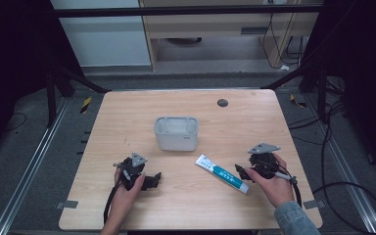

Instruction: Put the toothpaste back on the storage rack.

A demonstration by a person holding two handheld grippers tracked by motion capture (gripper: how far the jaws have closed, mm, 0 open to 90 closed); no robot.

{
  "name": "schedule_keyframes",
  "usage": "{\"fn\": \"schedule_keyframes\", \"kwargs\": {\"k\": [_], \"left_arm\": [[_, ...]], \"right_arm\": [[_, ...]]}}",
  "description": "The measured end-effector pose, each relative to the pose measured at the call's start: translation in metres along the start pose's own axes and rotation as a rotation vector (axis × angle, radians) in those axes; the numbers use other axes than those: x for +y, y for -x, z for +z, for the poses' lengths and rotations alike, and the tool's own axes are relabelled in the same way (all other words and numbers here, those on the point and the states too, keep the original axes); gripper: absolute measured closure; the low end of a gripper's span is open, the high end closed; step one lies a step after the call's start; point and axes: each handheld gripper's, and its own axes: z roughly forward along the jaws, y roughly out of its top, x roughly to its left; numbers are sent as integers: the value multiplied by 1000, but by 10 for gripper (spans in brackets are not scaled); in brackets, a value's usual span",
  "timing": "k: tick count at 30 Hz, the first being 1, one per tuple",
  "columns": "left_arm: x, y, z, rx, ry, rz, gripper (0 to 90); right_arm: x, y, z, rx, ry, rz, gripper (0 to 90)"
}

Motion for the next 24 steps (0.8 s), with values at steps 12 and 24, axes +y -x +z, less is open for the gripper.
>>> {"fn": "schedule_keyframes", "kwargs": {"k": [12,24], "left_arm": [[1,0,0,5,-4,-2,0],[1,-1,1,6,-2,-4,0]], "right_arm": [[47,-55,8,142,-86,-141,271],[52,-72,21,202,-159,-172,411]]}}
